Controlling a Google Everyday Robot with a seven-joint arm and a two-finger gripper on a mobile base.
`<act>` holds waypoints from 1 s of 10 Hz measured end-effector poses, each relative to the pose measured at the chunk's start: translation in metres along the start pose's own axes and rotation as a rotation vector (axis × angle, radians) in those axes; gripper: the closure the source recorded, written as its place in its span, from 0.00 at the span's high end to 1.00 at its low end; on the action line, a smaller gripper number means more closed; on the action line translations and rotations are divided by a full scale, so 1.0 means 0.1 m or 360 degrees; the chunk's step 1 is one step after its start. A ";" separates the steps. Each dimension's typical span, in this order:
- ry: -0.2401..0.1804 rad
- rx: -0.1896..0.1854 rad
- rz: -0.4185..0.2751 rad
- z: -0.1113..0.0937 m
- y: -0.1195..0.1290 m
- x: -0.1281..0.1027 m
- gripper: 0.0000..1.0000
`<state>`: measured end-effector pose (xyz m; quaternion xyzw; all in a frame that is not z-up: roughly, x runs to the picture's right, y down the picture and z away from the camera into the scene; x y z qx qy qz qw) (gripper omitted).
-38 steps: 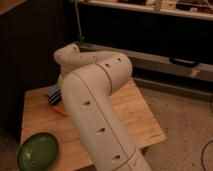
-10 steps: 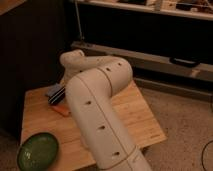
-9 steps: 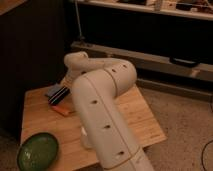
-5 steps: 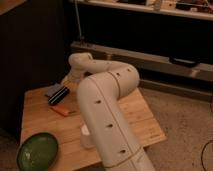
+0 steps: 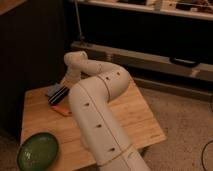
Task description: Place the eraser on the white sponge
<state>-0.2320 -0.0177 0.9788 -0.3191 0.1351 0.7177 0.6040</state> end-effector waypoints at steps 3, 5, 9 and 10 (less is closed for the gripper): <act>0.0009 0.0025 0.0009 0.04 -0.01 -0.01 0.80; 0.0012 0.0045 0.0011 0.07 -0.01 -0.02 0.80; 0.0023 0.0134 -0.0003 0.18 0.04 0.01 0.80; 0.0021 0.0152 -0.0004 0.19 0.03 0.01 0.80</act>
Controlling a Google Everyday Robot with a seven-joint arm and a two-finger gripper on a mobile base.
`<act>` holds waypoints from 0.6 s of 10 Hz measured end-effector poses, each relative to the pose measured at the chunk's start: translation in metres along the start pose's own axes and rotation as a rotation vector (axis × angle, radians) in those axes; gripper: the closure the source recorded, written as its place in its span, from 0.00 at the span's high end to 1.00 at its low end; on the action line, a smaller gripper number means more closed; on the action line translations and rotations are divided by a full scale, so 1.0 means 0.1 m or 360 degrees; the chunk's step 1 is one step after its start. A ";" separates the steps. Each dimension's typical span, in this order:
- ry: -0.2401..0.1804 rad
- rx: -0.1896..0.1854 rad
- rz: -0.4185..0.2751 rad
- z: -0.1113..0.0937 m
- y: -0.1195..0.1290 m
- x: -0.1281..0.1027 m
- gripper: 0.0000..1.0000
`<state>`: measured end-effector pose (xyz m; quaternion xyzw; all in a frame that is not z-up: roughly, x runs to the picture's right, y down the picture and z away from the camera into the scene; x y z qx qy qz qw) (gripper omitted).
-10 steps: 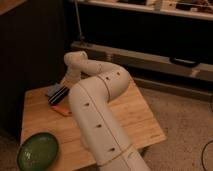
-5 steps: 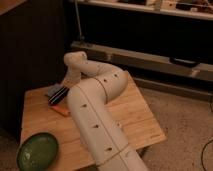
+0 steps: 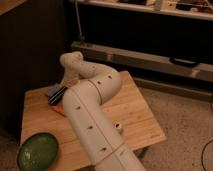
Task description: Place the eraser on the white sponge
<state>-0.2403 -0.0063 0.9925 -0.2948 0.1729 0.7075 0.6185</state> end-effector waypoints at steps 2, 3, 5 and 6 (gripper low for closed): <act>0.0005 0.0047 -0.0009 0.03 0.01 0.03 0.80; 0.0004 0.0059 -0.0013 0.04 0.02 0.03 0.80; 0.0011 0.0080 -0.0018 0.05 0.03 0.06 0.80; 0.0013 0.0085 -0.0017 0.05 0.04 0.06 0.80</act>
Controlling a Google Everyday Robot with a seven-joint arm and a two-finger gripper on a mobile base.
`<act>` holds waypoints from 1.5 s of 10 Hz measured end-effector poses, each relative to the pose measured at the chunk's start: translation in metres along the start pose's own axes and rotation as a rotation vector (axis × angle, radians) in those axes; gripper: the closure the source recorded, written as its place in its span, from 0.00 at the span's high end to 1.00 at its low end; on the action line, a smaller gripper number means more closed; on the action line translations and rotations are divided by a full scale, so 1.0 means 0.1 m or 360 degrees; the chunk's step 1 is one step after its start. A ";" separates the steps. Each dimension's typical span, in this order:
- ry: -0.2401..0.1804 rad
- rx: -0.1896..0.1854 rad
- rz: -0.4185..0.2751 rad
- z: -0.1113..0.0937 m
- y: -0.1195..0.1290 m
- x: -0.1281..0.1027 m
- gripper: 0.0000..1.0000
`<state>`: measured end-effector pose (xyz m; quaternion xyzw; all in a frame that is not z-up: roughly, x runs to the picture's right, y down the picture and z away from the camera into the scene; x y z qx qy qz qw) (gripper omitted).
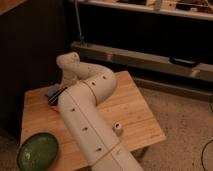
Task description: Place the eraser on the white sponge
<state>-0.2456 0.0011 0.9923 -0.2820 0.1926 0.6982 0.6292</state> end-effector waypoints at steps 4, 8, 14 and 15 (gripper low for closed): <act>0.0021 -0.0029 0.0031 0.01 0.07 0.02 0.80; 0.0065 -0.0042 0.0093 0.04 0.06 0.01 0.80; 0.0063 -0.0121 0.0145 -0.01 0.03 -0.01 0.80; 0.0060 -0.0133 0.0145 -0.03 0.03 -0.01 0.80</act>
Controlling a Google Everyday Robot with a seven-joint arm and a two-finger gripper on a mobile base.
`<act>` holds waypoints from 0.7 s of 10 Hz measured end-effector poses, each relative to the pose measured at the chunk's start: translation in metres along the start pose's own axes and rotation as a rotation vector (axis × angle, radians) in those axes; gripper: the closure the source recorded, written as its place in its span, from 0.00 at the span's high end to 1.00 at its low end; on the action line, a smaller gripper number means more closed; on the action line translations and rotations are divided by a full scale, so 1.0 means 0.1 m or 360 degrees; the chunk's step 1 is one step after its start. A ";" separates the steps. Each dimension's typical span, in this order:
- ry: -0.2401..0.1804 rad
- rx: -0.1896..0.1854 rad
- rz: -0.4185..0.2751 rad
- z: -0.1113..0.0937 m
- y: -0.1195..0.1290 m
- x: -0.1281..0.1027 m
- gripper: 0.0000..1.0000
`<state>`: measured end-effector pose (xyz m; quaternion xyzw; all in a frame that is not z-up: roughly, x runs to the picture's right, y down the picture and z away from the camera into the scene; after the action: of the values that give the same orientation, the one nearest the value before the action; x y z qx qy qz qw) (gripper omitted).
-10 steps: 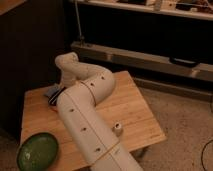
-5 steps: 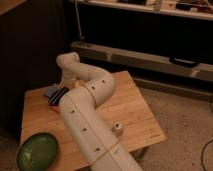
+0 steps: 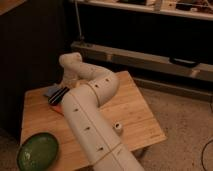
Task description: Place the eraser on the white sponge
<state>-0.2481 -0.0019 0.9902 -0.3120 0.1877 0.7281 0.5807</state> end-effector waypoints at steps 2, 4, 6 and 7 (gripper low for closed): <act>0.0004 -0.0025 -0.0006 0.01 0.04 -0.01 0.80; 0.0018 -0.0014 -0.0016 0.04 0.09 -0.01 0.80; 0.0027 0.0012 -0.0027 0.08 0.13 -0.02 0.80; 0.0034 0.0035 -0.0035 0.10 0.13 -0.01 0.80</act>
<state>-0.2634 0.0003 0.9974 -0.3154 0.1984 0.7162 0.5901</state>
